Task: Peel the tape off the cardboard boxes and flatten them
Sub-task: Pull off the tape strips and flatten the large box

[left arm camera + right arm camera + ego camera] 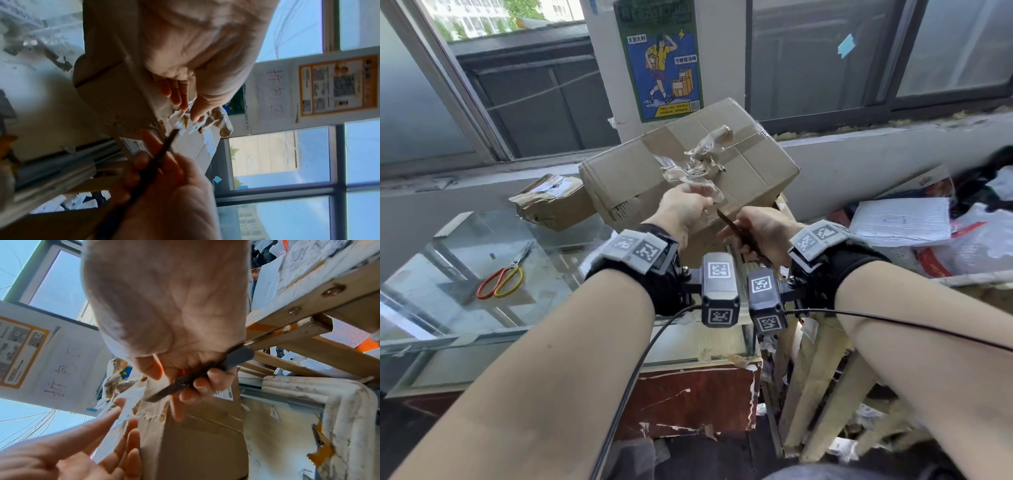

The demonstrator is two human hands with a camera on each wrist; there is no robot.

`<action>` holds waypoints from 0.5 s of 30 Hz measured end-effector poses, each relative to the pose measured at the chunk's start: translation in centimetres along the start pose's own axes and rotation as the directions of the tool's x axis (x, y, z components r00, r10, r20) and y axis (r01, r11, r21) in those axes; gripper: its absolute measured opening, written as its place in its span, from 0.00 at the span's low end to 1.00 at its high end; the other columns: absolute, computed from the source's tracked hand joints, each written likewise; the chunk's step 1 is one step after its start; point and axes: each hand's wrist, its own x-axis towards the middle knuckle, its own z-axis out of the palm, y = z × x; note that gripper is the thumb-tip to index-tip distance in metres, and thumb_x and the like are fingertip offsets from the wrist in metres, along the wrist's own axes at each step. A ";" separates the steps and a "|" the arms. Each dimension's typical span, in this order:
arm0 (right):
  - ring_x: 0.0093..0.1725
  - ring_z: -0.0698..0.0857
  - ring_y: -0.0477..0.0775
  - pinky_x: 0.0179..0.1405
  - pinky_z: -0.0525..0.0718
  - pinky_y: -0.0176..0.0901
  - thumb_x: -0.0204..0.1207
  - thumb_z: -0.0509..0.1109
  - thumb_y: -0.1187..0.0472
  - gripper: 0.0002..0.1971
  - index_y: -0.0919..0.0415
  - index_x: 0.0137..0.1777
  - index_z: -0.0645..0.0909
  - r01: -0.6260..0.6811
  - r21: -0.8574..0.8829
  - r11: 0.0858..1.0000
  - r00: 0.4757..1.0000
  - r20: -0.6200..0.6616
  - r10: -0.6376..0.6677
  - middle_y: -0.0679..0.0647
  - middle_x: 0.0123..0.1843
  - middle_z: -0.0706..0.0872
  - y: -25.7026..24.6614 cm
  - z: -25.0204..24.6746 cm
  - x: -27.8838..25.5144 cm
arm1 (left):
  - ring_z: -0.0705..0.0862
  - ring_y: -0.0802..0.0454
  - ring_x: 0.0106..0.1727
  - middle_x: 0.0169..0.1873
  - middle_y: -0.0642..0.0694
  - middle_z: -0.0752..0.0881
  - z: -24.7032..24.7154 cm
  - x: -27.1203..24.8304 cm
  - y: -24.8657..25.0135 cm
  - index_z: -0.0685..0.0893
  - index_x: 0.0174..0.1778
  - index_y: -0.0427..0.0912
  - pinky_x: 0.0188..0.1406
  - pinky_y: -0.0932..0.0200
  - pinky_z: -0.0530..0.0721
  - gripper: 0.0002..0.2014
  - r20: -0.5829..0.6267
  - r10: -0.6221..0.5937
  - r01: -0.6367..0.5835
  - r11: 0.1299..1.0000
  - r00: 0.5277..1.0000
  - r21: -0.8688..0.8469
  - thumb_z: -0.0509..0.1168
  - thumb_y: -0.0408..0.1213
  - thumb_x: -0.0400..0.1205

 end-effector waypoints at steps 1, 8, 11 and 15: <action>0.26 0.66 0.49 0.25 0.59 0.40 0.81 0.53 0.56 0.22 0.66 0.37 0.83 0.008 0.011 1.000 1.000 -0.003 -0.008 0.56 0.31 0.74 0.0 -0.3 0.0 | 0.82 0.52 0.35 0.40 0.43 0.85 0.1 0.0 -0.2 0.82 0.39 0.45 0.33 0.62 0.84 0.14 0.001 0.012 -0.012 1.000 1.000 0.004 0.64 0.20 0.80; 0.27 0.67 0.49 0.24 0.61 0.40 0.84 0.49 0.57 0.25 0.64 0.37 0.85 0.013 0.061 0.998 1.000 0.003 -0.013 0.57 0.31 0.78 0.9 -1.4 0.2 | 0.83 0.45 0.45 0.48 0.37 0.87 0.4 0.2 -0.5 0.82 0.38 0.47 0.42 0.56 0.83 0.15 0.002 0.039 -0.039 0.998 0.999 0.043 0.66 0.20 0.78; 0.30 0.71 0.48 0.19 0.70 0.34 0.79 0.56 0.71 0.13 0.65 0.48 0.84 -0.005 0.032 0.999 1.000 -0.012 0.006 0.58 0.38 0.81 1.1 -1.6 0.2 | 0.84 0.44 0.47 0.49 0.37 0.87 0.2 0.5 -0.7 0.82 0.39 0.47 0.43 0.55 0.85 0.14 0.006 0.025 -0.025 0.999 1.000 0.040 0.66 0.20 0.78; 0.30 0.76 0.50 0.19 0.75 0.34 0.74 0.47 0.85 0.24 0.69 0.61 0.77 -0.012 -0.006 1.000 0.999 -0.034 0.012 0.61 0.39 0.84 1.7 -1.8 -0.1 | 0.83 0.49 0.42 0.42 0.41 0.86 0.3 0.6 -0.9 0.82 0.38 0.44 0.37 0.62 0.84 0.12 0.007 0.029 -0.029 0.999 1.000 -0.014 0.67 0.22 0.80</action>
